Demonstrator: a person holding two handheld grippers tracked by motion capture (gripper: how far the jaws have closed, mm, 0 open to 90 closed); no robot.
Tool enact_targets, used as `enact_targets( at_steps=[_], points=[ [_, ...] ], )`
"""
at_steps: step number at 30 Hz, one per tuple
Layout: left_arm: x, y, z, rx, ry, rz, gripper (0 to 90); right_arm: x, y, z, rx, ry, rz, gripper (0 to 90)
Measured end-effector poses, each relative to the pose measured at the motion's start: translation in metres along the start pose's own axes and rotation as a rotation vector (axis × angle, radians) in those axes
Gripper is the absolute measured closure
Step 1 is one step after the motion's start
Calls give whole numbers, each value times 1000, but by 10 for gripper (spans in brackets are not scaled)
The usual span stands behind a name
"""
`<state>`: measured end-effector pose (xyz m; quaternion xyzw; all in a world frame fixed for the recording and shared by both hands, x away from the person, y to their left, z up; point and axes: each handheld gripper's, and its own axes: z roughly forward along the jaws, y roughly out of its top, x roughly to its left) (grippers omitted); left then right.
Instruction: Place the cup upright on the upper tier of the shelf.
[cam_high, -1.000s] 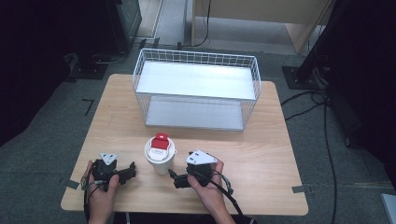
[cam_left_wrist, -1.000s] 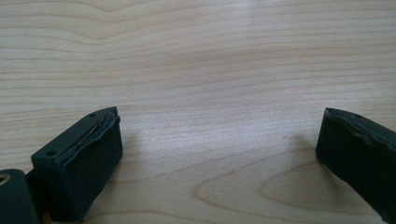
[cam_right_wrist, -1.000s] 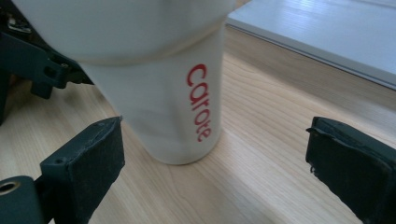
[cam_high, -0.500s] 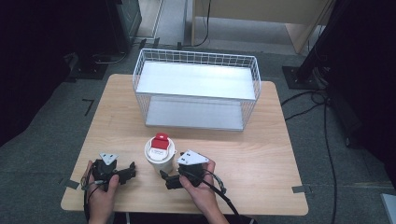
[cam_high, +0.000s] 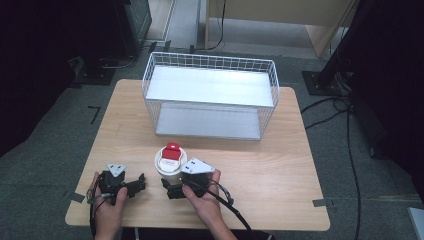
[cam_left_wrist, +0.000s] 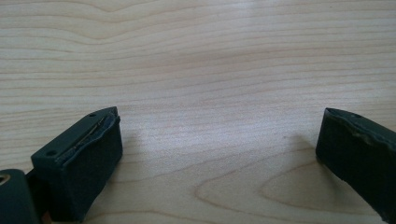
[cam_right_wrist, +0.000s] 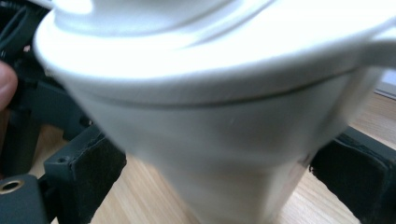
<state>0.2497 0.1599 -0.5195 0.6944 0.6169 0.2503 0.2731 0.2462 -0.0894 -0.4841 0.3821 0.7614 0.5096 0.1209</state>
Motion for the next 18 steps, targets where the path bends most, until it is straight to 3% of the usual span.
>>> enact_targets(
  at_steps=[3,4,18],
  points=[
    [0,0,0,0,0,0,8,-1,-1,4,-29,-3,16,56],
    [0,0,0,0,0,0,8,0,-2,7,-63,-13,24,56],
    [-1,-1,0,-4,-3,-2,9,7,-13,18,-232,-55,24,40]
  ],
)
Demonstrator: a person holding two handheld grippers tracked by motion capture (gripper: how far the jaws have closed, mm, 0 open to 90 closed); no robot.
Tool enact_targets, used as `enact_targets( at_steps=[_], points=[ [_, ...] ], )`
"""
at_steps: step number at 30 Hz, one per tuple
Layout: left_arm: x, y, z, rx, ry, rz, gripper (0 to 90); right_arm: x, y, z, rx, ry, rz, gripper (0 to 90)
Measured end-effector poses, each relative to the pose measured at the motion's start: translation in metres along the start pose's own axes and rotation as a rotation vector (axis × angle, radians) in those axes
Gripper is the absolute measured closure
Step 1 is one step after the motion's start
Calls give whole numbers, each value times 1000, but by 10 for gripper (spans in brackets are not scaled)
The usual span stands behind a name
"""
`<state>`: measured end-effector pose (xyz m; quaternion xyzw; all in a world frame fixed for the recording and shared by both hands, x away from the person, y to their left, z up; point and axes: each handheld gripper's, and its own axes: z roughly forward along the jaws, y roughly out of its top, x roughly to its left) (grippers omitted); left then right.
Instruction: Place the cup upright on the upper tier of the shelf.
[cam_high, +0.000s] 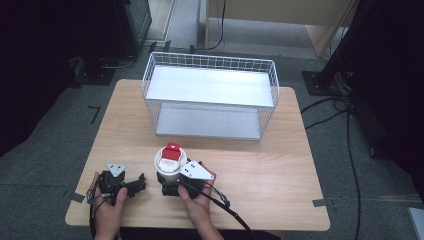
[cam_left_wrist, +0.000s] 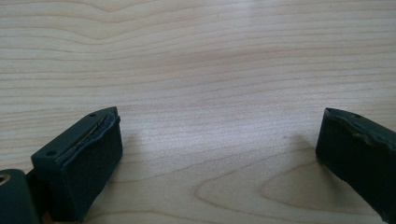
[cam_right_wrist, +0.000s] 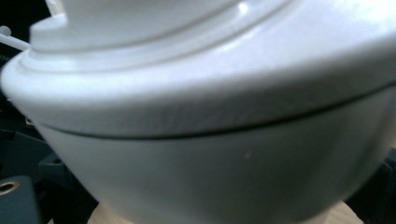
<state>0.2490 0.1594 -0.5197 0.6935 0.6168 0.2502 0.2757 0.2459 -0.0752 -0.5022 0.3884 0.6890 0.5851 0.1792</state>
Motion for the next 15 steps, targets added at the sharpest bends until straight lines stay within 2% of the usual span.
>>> enact_targets(
  at_steps=[5,10,13,15],
  points=[
    [-1,-1,-1,0,-5,5,8,0,-3,0,-47,8,-15,39],
    [-1,-1,-1,1,-5,8,8,0,0,-5,-81,-8,-64,62],
    [-1,-1,-1,0,-5,5,8,-3,-1,-6,-92,1,-60,66],
    [-1,-1,-1,1,-5,8,8,-2,-3,-3,-118,-8,-61,69]
  ],
)
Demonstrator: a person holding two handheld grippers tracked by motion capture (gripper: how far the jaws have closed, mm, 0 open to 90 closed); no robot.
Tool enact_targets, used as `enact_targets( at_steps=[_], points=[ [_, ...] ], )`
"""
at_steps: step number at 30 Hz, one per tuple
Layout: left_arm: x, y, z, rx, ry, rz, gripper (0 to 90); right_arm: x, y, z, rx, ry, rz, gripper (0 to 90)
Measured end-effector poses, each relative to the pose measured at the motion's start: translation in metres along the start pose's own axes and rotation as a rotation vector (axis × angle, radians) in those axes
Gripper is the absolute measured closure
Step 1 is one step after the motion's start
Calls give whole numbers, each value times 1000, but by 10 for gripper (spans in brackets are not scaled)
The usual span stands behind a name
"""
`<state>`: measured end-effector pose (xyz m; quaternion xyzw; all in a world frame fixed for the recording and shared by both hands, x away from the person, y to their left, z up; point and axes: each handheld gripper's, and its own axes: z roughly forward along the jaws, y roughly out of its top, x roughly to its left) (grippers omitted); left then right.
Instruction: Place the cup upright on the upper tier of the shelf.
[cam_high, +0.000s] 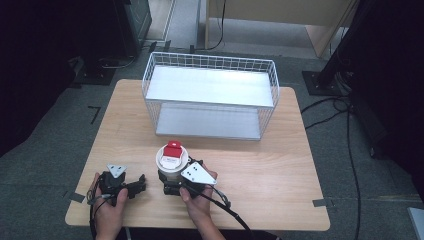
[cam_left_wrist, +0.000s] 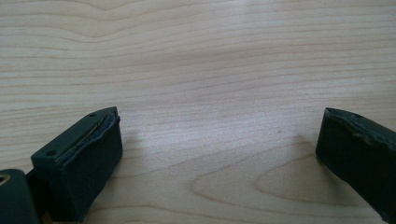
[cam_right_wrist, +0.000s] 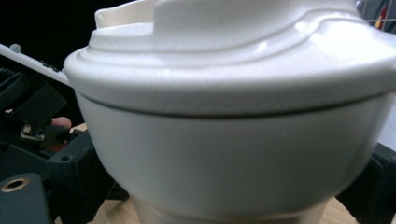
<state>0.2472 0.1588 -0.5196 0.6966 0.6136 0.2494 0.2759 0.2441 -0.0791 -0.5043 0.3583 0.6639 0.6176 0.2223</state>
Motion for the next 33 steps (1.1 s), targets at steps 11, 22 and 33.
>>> enact_targets(
  at_steps=[11,22,33],
  points=[
    [-3,1,1,3,-2,4,8,-3,6,-10,-67,-8,49,69],
    [-3,1,1,3,-2,5,8,-12,29,-28,-135,-52,27,69],
    [-3,1,1,3,-3,5,8,-29,48,-38,-153,-95,5,69]
  ],
)
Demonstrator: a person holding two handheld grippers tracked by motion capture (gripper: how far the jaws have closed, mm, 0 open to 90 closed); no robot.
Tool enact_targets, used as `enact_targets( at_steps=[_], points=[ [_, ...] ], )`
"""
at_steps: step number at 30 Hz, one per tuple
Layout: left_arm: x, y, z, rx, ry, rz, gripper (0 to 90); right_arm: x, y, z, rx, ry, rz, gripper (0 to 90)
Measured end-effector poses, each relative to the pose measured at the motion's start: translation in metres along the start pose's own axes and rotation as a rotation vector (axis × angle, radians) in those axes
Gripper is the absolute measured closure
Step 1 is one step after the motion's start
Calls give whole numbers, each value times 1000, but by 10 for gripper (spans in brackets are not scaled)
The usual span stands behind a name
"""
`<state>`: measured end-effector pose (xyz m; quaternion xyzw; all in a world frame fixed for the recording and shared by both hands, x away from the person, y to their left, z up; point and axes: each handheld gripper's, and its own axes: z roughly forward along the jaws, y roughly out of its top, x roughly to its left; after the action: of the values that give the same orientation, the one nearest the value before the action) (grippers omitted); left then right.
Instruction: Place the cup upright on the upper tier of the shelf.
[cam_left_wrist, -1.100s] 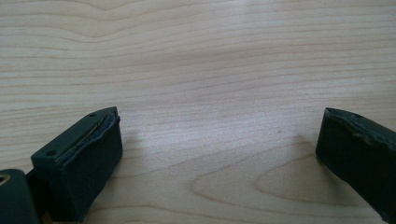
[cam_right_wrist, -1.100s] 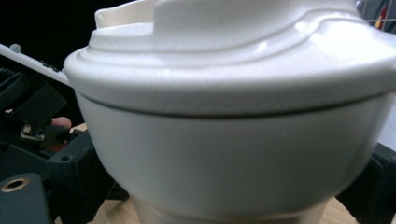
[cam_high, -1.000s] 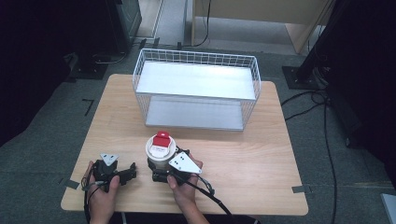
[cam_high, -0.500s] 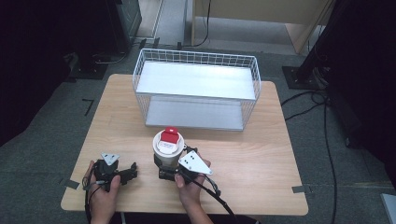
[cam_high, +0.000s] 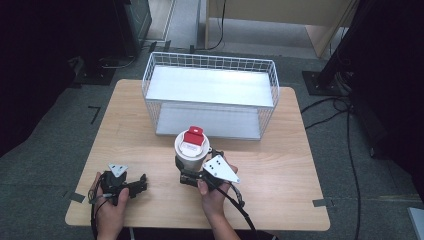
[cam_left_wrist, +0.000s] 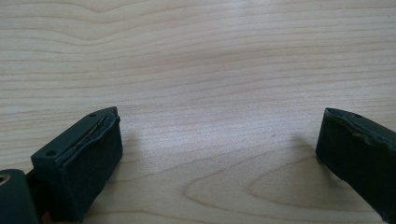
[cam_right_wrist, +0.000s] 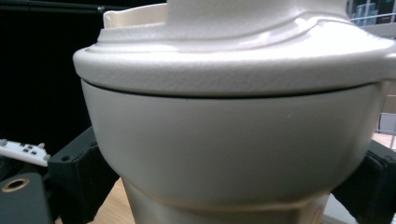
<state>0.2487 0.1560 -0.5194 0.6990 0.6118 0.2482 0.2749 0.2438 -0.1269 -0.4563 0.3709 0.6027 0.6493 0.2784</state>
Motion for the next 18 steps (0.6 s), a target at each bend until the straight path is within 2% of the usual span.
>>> enact_targets(
  at_steps=[17,18],
  points=[
    [0,0,0,0,-1,-1,8,-19,26,-2,-33,-35,-15,69],
    [0,0,0,0,0,-2,8,-21,29,-1,-40,-39,-29,69]
  ],
)
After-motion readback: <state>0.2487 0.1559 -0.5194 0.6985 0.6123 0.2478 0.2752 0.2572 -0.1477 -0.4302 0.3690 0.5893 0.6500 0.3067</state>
